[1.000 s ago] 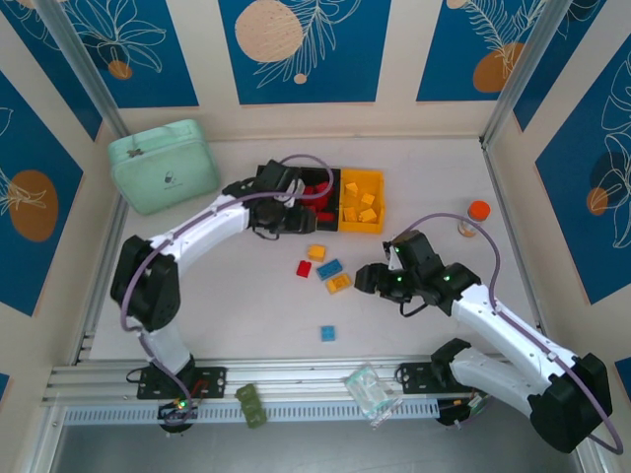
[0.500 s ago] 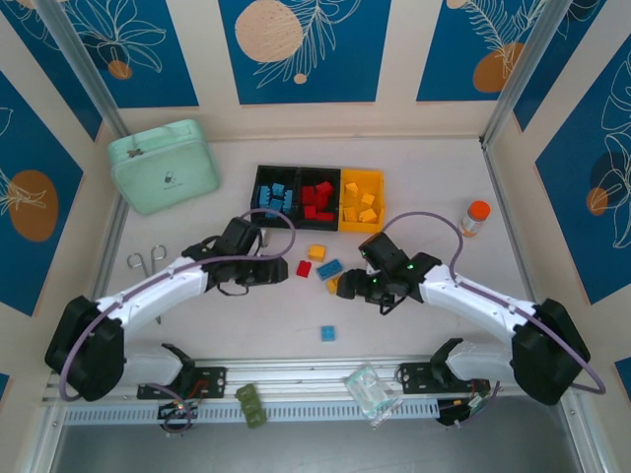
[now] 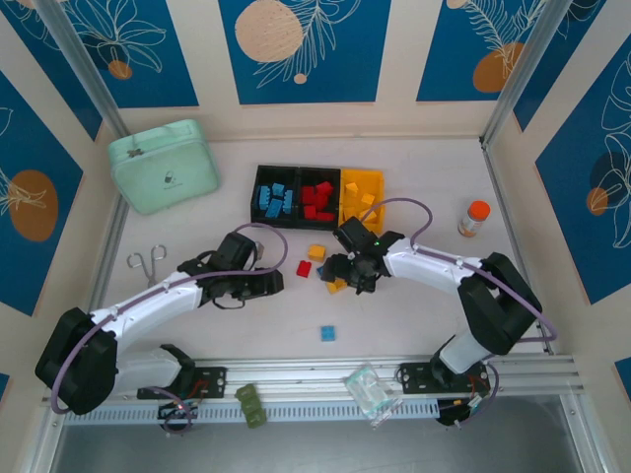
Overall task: Sort the legos into containers by color
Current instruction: Pick up the lego from the bottom-center of the table.
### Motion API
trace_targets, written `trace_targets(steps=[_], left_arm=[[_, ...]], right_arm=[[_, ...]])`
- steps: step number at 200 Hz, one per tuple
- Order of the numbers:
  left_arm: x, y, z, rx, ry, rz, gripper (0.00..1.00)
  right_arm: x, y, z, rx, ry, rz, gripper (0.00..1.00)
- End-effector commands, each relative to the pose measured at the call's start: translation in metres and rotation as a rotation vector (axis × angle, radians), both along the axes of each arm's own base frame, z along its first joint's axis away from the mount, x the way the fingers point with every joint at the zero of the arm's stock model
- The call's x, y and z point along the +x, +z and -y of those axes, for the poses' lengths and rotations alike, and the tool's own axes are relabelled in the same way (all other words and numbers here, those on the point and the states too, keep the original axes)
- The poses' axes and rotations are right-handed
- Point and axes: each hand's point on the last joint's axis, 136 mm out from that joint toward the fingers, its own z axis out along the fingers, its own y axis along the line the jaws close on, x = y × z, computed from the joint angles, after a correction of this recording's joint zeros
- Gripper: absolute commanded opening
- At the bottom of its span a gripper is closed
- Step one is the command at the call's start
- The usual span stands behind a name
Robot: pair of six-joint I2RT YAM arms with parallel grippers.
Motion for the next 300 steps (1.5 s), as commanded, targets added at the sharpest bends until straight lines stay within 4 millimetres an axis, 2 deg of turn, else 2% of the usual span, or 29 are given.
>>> trace_targets(steps=[1,65,101,126,145,172,181,192,199,234,261,300], left_arm=[[-0.002,0.001,0.004,-0.017,-0.002,0.006,0.6],[-0.003,-0.006,0.001,-0.004,0.007,-0.007,0.6],[-0.003,-0.008,0.001,0.0,0.009,-0.009,0.6],[-0.003,-0.009,0.002,-0.002,0.008,-0.013,0.6],[-0.002,-0.009,0.003,-0.006,0.008,-0.015,0.6],[-0.001,-0.01,0.006,-0.009,0.001,-0.019,0.59],[-0.001,-0.009,0.007,-0.011,-0.002,-0.019,0.59],[0.0,-0.008,0.009,-0.015,-0.005,-0.016,0.59],[0.0,-0.006,0.011,-0.016,-0.01,-0.014,0.59],[0.002,0.001,0.023,-0.044,-0.043,0.007,0.6],[0.005,0.009,0.041,-0.09,-0.084,0.029,0.59],[0.012,0.021,0.068,-0.14,-0.13,0.058,0.6]], right_arm=[[0.004,-0.003,0.003,-0.061,-0.039,-0.015,0.78],[0.01,-0.018,0.005,-0.14,-0.064,-0.034,0.77],[0.006,-0.026,0.008,-0.176,-0.062,-0.053,0.72],[0.003,-0.025,0.013,-0.19,-0.061,-0.048,0.66],[-0.001,-0.023,0.02,-0.211,-0.06,-0.04,0.57],[-0.007,-0.024,0.03,-0.23,-0.05,-0.036,0.36],[-0.008,-0.023,0.032,-0.234,-0.047,-0.035,0.32],[-0.009,-0.021,0.033,-0.234,-0.04,-0.028,0.23],[-0.009,-0.019,0.034,-0.236,-0.04,-0.025,0.22],[-0.009,-0.002,0.039,-0.228,-0.027,0.021,0.21],[-0.006,0.018,0.044,-0.213,-0.018,0.07,0.21],[0.017,0.051,0.057,-0.176,-0.027,0.147,0.21]])
